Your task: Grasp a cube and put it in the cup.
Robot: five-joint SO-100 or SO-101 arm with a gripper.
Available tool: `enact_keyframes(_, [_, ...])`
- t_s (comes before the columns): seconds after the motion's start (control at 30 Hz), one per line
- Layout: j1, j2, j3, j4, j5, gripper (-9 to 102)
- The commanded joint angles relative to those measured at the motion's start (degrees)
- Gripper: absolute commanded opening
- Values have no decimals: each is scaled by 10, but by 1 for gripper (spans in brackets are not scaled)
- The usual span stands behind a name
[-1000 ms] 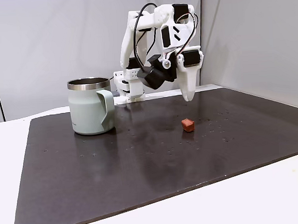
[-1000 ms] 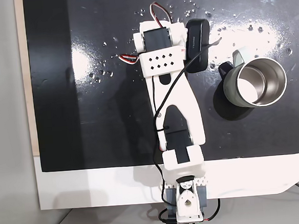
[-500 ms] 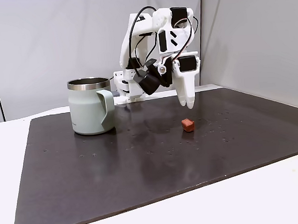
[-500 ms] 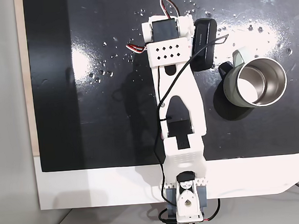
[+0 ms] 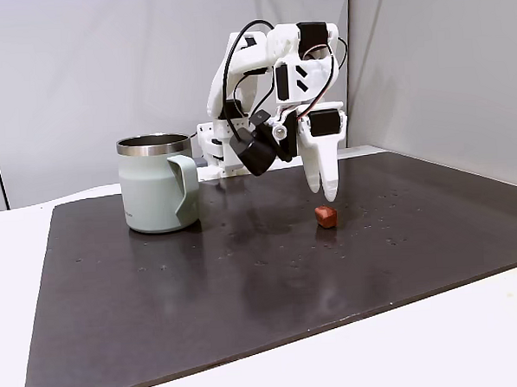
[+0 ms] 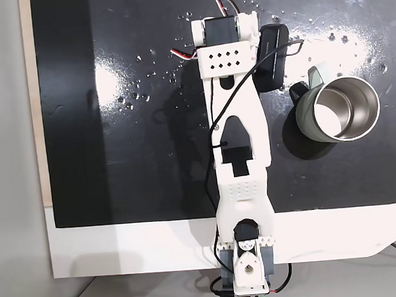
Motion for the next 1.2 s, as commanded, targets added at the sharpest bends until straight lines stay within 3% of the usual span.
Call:
enact_keyframes(0.0, [7, -2, -51, 11, 4, 24])
enact_keyframes(0.4, [11, -156, -266, 101, -1, 24])
enact_keyframes(1.17, [-4, -233, -330, 102, -7, 23])
